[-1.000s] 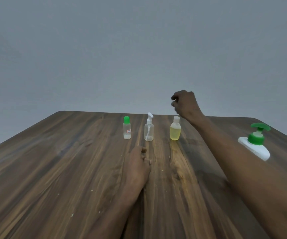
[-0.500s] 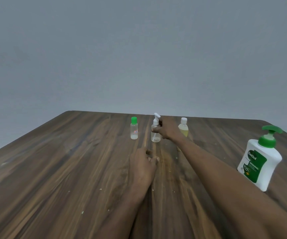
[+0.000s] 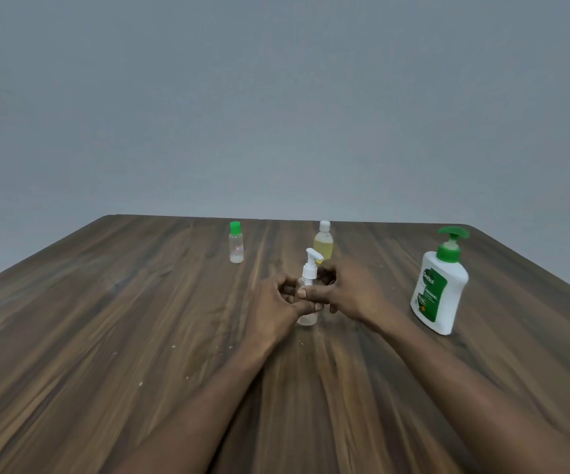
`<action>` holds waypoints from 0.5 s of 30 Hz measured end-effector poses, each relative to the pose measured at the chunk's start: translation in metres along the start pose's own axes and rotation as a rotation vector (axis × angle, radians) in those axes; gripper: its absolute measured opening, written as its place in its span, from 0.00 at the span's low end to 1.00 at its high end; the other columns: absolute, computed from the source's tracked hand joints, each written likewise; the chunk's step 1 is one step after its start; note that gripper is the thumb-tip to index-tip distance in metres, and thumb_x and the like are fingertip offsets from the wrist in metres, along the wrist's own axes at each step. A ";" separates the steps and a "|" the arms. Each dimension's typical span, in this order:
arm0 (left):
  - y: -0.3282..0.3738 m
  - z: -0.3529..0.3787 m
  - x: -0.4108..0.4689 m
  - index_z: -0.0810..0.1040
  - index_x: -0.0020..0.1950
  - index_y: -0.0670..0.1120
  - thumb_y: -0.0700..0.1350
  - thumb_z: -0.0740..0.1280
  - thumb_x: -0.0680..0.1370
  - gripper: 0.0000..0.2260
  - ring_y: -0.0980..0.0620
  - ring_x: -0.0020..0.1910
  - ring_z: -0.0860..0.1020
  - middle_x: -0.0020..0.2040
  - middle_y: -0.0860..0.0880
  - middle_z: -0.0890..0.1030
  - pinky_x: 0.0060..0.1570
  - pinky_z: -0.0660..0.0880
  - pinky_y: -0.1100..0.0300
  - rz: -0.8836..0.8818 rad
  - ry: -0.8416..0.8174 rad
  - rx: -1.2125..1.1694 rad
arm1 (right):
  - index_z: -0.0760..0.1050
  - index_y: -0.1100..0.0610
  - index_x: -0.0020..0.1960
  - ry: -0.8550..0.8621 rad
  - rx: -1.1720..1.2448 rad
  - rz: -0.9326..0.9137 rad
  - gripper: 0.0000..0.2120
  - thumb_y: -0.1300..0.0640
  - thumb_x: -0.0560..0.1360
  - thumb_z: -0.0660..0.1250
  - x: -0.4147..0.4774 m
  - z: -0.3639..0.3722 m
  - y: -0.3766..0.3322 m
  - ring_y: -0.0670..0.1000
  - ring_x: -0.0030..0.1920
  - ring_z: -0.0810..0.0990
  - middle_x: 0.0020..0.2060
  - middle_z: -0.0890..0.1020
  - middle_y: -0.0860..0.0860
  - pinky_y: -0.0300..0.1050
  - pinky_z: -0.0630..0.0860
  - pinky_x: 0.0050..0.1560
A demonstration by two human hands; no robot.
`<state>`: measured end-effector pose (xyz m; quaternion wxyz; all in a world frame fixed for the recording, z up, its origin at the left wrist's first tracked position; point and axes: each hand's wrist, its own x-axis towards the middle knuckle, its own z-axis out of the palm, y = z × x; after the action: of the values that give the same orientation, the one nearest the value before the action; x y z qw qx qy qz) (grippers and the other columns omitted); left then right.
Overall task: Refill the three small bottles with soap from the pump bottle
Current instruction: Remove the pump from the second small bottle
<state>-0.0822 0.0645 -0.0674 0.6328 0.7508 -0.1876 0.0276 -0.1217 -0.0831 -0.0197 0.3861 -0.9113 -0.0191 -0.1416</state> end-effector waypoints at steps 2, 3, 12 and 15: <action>-0.002 0.002 -0.002 0.82 0.44 0.50 0.38 0.84 0.63 0.17 0.52 0.39 0.84 0.40 0.49 0.86 0.45 0.82 0.49 -0.008 0.001 0.003 | 0.82 0.53 0.46 0.054 0.042 0.023 0.12 0.49 0.68 0.79 -0.007 0.002 0.005 0.44 0.30 0.77 0.36 0.83 0.52 0.46 0.77 0.35; -0.003 0.003 -0.002 0.81 0.43 0.51 0.39 0.84 0.62 0.17 0.54 0.37 0.82 0.38 0.50 0.85 0.43 0.81 0.51 -0.012 0.007 0.012 | 0.82 0.54 0.48 0.096 0.093 0.045 0.15 0.49 0.67 0.80 -0.009 0.003 0.007 0.43 0.32 0.77 0.37 0.83 0.51 0.45 0.77 0.36; -0.009 0.004 -0.002 0.83 0.49 0.42 0.43 0.84 0.63 0.18 0.53 0.37 0.79 0.43 0.42 0.86 0.43 0.79 0.48 -0.011 -0.050 0.066 | 0.79 0.62 0.44 0.225 0.162 0.011 0.15 0.51 0.70 0.77 -0.004 0.011 0.013 0.45 0.32 0.70 0.30 0.74 0.47 0.39 0.67 0.36; -0.012 -0.002 0.002 0.84 0.49 0.42 0.40 0.84 0.63 0.17 0.52 0.38 0.81 0.39 0.45 0.85 0.46 0.81 0.45 -0.037 -0.104 0.009 | 0.81 0.60 0.50 0.145 0.097 -0.068 0.11 0.52 0.75 0.73 -0.006 0.004 0.013 0.50 0.35 0.73 0.36 0.80 0.57 0.43 0.70 0.39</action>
<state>-0.0760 0.0672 -0.0779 0.6191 0.7573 -0.2064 -0.0224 -0.1249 -0.0883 -0.0331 0.4252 -0.8776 -0.0289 -0.2193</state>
